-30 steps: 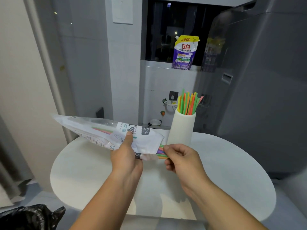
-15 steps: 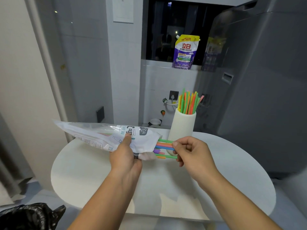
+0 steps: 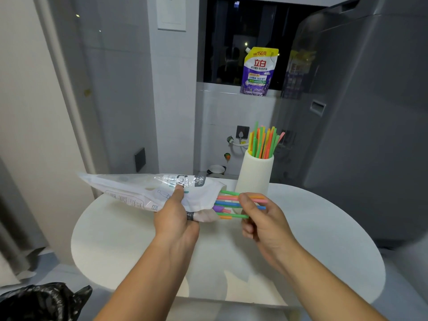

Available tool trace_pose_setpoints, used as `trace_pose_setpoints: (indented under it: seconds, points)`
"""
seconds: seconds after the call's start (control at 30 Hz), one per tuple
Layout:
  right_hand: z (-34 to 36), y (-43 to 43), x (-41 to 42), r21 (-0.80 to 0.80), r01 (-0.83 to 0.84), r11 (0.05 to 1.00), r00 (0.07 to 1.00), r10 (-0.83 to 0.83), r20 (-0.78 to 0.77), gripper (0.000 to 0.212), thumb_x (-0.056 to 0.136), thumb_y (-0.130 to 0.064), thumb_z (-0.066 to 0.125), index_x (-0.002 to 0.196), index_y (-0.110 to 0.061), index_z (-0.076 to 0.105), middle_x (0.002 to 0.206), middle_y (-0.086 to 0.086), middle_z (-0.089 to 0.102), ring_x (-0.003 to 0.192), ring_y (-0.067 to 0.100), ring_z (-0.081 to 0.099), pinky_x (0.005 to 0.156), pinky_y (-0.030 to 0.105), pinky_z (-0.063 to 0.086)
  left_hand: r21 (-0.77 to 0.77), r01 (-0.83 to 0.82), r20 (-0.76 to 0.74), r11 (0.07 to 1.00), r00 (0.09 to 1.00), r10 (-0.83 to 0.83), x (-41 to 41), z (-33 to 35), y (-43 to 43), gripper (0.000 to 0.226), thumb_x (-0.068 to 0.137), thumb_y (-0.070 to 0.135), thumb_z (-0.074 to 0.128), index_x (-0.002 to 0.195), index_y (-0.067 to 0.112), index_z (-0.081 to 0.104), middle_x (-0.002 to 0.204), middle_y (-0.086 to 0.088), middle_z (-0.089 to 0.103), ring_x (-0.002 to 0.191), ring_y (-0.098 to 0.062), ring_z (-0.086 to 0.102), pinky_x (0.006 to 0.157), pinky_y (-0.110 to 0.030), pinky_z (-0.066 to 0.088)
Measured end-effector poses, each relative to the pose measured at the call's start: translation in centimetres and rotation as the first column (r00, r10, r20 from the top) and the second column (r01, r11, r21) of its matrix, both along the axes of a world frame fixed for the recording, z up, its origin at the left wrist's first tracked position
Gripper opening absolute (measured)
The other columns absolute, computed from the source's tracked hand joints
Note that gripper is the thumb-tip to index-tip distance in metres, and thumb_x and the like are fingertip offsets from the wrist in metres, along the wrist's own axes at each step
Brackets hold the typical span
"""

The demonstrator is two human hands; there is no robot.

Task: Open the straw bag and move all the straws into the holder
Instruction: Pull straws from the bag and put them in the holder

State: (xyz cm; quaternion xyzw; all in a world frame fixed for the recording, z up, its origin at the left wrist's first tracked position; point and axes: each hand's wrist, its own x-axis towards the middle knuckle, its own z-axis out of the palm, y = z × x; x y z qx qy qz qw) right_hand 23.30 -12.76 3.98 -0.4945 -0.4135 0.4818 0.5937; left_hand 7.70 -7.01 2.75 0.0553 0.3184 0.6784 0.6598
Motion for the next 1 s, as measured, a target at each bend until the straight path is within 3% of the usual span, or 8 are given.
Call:
trace_pose_setpoints:
  seconds: [0.2,0.37,0.53,0.67,0.73,0.83,0.9,1.0]
  points:
    - [0.4,0.8,0.2,-0.003,0.035,0.999,0.998,-0.035,-0.056,0.005,0.092,-0.014,0.067,0.088,-0.012,0.067,0.052,-0.001,0.042,0.046,0.013,0.033,0.049,0.027,0.027,0.019,0.066,0.014,0.998,0.998,-0.066,0.1,-1.0,0.4,0.046,0.102,0.010,0.065,0.146,0.008,0.055,0.131,-0.018,0.073,0.116,-0.035,0.074,0.101,-0.057,0.058]
    - [0.9,1.2,0.0,-0.007,0.104,0.995,0.942,-0.101,-0.321,0.019,0.093,-0.011,0.064,0.077,-0.013,0.055,0.051,-0.003,0.032,0.044,0.010,0.030,0.047,0.024,0.026,0.023,0.091,0.027,0.996,0.995,-0.092,1.3,-1.0,0.1,0.043,0.103,0.010,0.064,0.145,0.007,0.056,0.131,-0.018,0.073,0.116,-0.035,0.074,0.105,-0.058,0.055]
    - [0.7,1.0,-0.9,0.012,0.115,0.993,0.945,-0.106,-0.310,0.020,0.086,-0.019,0.074,0.099,-0.005,0.069,0.080,0.011,0.072,0.062,0.017,0.071,0.052,0.025,0.055,0.015,0.129,0.051,0.991,0.990,-0.130,2.2,-1.3,-0.2,0.042,0.104,0.010,0.061,0.145,0.006,0.056,0.129,-0.023,0.073,0.116,-0.040,0.073,0.104,-0.062,0.054]
    - [0.0,1.5,-0.4,-0.009,0.118,0.993,0.987,-0.118,-0.111,0.022,0.090,-0.032,0.070,0.094,-0.010,0.069,0.097,0.015,0.077,0.085,0.026,0.076,0.076,0.040,0.062,-0.004,0.120,0.046,0.993,0.992,-0.120,2.0,-1.6,-0.1,0.042,0.103,0.009,0.063,0.144,0.007,0.057,0.128,-0.022,0.074,0.115,-0.041,0.073,0.104,-0.063,0.054]
    - [-0.1,1.6,-0.4,0.021,0.163,0.986,0.987,-0.163,0.007,0.023,0.092,-0.037,0.068,0.086,-0.015,0.070,0.087,0.013,0.075,0.082,0.028,0.075,0.084,0.046,0.060,-0.015,0.124,0.060,0.992,0.991,-0.123,1.9,-1.7,-0.1,0.042,0.103,0.010,0.063,0.144,0.005,0.057,0.129,-0.023,0.073,0.115,-0.040,0.073,0.104,-0.063,0.054]
    - [0.5,1.3,-0.4,0.086,0.206,0.975,0.978,-0.207,0.002,0.032,0.098,-0.031,0.061,0.070,-0.016,0.059,0.046,0.000,0.043,0.043,0.013,0.043,0.061,0.035,0.046,-0.025,0.121,0.091,0.992,0.989,-0.119,1.6,-1.7,0.1,0.039,0.104,0.011,0.061,0.143,0.005,0.058,0.130,-0.022,0.073,0.118,-0.039,0.072,0.107,-0.064,0.051]
    - [1.1,1.1,-0.2,0.074,0.258,0.963,0.966,-0.254,-0.057,0.030,0.098,-0.029,0.061,0.073,-0.013,0.057,0.043,-0.005,0.033,0.037,0.009,0.031,0.051,0.029,0.032,-0.010,0.133,0.103,0.991,0.986,-0.132,1.4,-1.5,0.2,0.038,0.105,0.012,0.060,0.142,0.005,0.058,0.131,-0.021,0.072,0.120,-0.039,0.071,0.109,-0.064,0.049]
    - [1.7,1.0,-0.6,0.019,0.287,0.958,0.932,-0.275,-0.235,0.030,0.092,-0.033,0.067,0.078,-0.007,0.061,0.051,-0.001,0.038,0.039,0.009,0.031,0.048,0.026,0.030,-0.007,0.147,0.105,0.989,0.984,-0.145,1.6,-1.2,-0.1,0.034,0.107,0.012,0.058,0.139,0.002,0.059,0.131,-0.021,0.072,0.121,-0.038,0.070,0.111,-0.063,0.048]
